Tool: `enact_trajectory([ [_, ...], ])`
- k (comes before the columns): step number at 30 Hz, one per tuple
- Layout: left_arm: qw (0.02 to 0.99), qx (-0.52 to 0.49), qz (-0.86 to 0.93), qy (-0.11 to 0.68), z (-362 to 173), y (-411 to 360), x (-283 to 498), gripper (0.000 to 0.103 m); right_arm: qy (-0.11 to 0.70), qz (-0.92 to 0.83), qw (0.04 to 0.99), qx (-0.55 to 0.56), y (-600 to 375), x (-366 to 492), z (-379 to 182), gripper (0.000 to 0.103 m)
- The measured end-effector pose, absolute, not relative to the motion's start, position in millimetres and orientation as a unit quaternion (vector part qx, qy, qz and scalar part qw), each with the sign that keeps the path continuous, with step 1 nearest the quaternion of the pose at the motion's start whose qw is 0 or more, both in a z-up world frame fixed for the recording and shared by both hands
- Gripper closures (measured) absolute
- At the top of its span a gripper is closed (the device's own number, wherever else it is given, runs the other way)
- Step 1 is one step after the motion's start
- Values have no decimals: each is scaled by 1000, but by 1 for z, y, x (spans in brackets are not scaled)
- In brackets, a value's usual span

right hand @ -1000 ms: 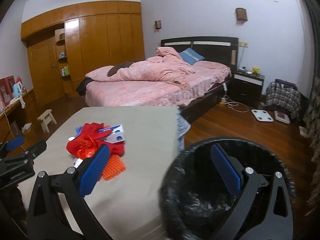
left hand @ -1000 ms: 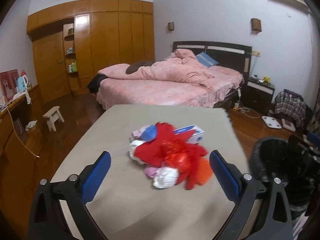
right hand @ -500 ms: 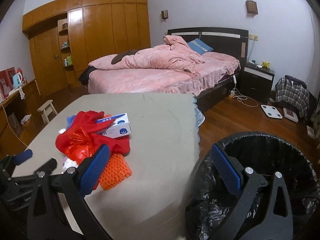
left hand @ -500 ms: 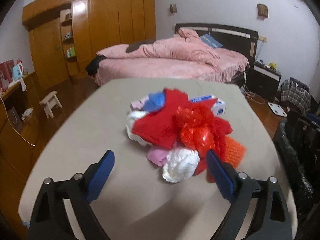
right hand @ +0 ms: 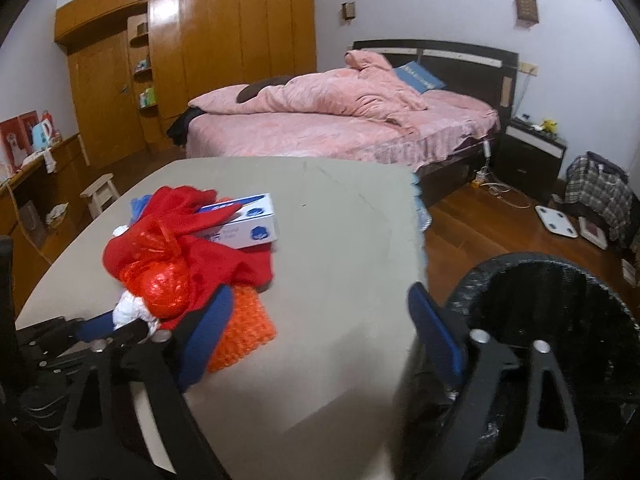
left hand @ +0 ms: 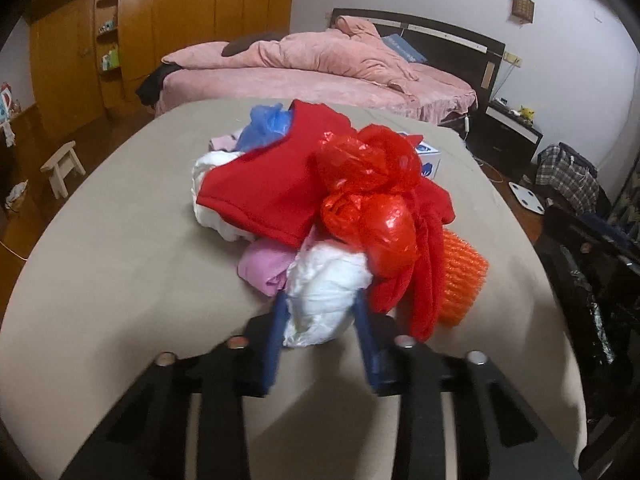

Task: Collect trash
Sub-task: 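Grasp the white tissue with the left tool while the right grasps the red bag, then carry both items over the bin and open both tools to drop them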

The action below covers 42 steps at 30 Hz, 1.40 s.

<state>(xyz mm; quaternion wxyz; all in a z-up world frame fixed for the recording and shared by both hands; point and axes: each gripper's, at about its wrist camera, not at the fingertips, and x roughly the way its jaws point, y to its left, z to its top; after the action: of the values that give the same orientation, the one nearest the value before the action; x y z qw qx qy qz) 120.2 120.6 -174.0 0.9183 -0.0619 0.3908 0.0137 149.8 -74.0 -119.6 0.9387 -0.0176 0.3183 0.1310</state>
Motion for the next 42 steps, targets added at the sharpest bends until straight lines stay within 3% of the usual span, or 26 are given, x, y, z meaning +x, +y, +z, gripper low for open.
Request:
enact_trajectory([
  [12, 940, -68, 38, 333, -132, 144, 88, 78, 314, 196, 929, -20, -36, 144, -116, 34],
  [17, 941, -67, 68, 324, -127, 161, 86, 78, 321, 231, 918, -25, -10, 142, -121, 44],
  [30, 941, -71, 98, 315, -130, 185, 85, 78, 340, 265, 899, -71, 47, 157, -139, 45],
  [35, 941, -72, 100, 315, -131, 187, 84, 78, 375, 279, 881, -70, 54, 169, -149, 66],
  [42, 944, -69, 95, 309, -123, 181, 82, 78, 348, 289, 890, -52, 34, 153, -125, 67],
])
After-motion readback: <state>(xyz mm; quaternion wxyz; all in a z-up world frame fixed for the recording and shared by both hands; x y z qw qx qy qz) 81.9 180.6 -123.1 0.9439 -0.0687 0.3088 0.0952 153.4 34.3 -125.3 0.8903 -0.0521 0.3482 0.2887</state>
